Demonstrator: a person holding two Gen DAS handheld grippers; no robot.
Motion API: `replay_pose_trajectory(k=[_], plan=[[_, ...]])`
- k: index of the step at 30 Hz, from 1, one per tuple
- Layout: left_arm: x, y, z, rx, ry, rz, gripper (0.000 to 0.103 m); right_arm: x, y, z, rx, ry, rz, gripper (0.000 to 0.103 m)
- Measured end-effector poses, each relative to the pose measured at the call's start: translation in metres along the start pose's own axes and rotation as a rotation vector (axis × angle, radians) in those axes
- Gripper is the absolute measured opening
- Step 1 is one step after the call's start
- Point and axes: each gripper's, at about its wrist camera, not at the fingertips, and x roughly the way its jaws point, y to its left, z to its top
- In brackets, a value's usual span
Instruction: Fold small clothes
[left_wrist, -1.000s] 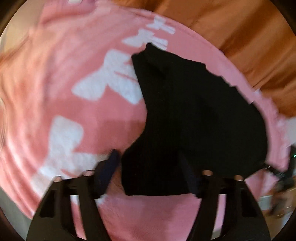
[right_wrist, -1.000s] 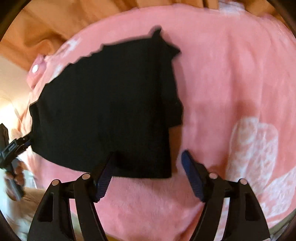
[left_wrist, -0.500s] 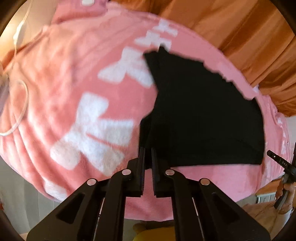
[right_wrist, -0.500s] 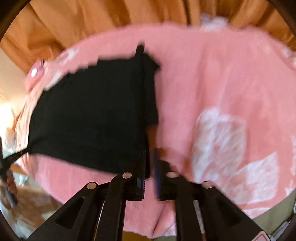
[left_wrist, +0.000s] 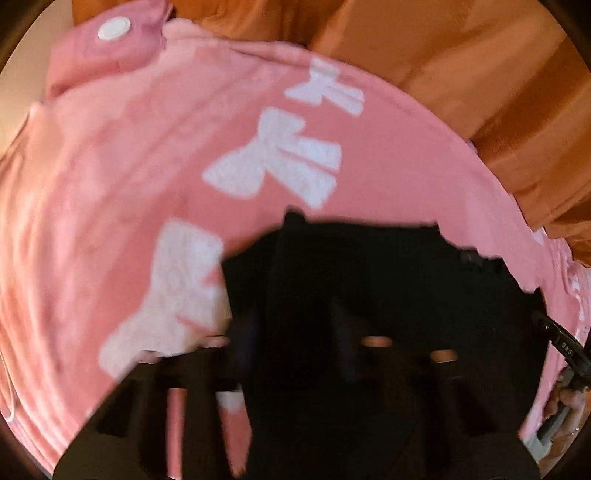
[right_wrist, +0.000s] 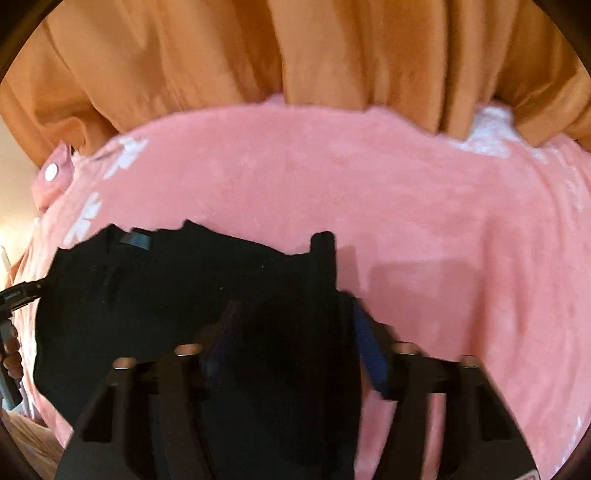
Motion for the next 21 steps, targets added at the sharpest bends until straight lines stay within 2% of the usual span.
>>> replay_pose_trajectory(k=[1, 3, 5, 6, 8, 9, 10, 12, 13, 15, 16, 17, 19, 21], plan=[[-0.006, 0.0, 0.004, 0.004, -0.031, -0.009, 0.003, -0.008, -0.002, 0.005, 0.023, -0.033, 0.032, 0.009], [-0.018, 0.0, 0.011, -0.005, -0.083, -0.029, 0.003, -0.029, -0.004, 0.012, 0.05, -0.108, 0.092, 0.008], [-0.017, 0.001, 0.019, 0.017, -0.105, 0.022, 0.003, -0.04, -0.01, 0.02, 0.062, -0.175, 0.101, 0.007], [-0.011, 0.004, 0.021, 0.018, -0.094, 0.048, 0.003, -0.033, -0.015, 0.021, 0.076, -0.164, 0.077, 0.007], [0.012, 0.014, 0.022, -0.013, -0.028, 0.08, 0.003, 0.002, -0.03, 0.013, 0.122, -0.043, 0.015, 0.008], [0.017, 0.017, 0.022, -0.035, -0.024, 0.074, 0.004, 0.019, -0.034, 0.009, 0.141, 0.02, 0.003, 0.008], [0.014, 0.016, 0.022, -0.036, -0.034, 0.079, 0.005, 0.017, -0.037, 0.004, 0.173, -0.015, 0.017, 0.009], [0.001, 0.012, 0.02, -0.034, -0.04, 0.066, 0.008, 0.0, -0.032, 0.005, 0.16, -0.006, 0.014, 0.017], [-0.009, 0.013, 0.017, -0.046, -0.054, 0.049, 0.014, -0.017, -0.026, 0.003, 0.134, -0.026, 0.026, 0.021], [-0.035, 0.016, 0.002, -0.073, -0.069, 0.005, 0.055, -0.052, -0.021, -0.013, 0.1, -0.072, 0.029, 0.043], [-0.05, 0.021, -0.012, -0.095, -0.074, -0.022, 0.063, -0.062, -0.021, -0.024, 0.091, -0.072, 0.019, 0.061], [-0.057, 0.023, -0.024, -0.102, -0.068, -0.038, 0.071, -0.069, -0.02, -0.035, 0.082, -0.056, 0.014, 0.065], [-0.066, 0.028, -0.049, -0.097, -0.025, -0.073, 0.075, -0.076, -0.018, -0.063, 0.073, 0.019, 0.04, 0.065], [-0.063, 0.031, -0.076, -0.09, 0.022, -0.088, 0.08, -0.075, -0.017, -0.096, 0.103, 0.097, 0.137, 0.065]])
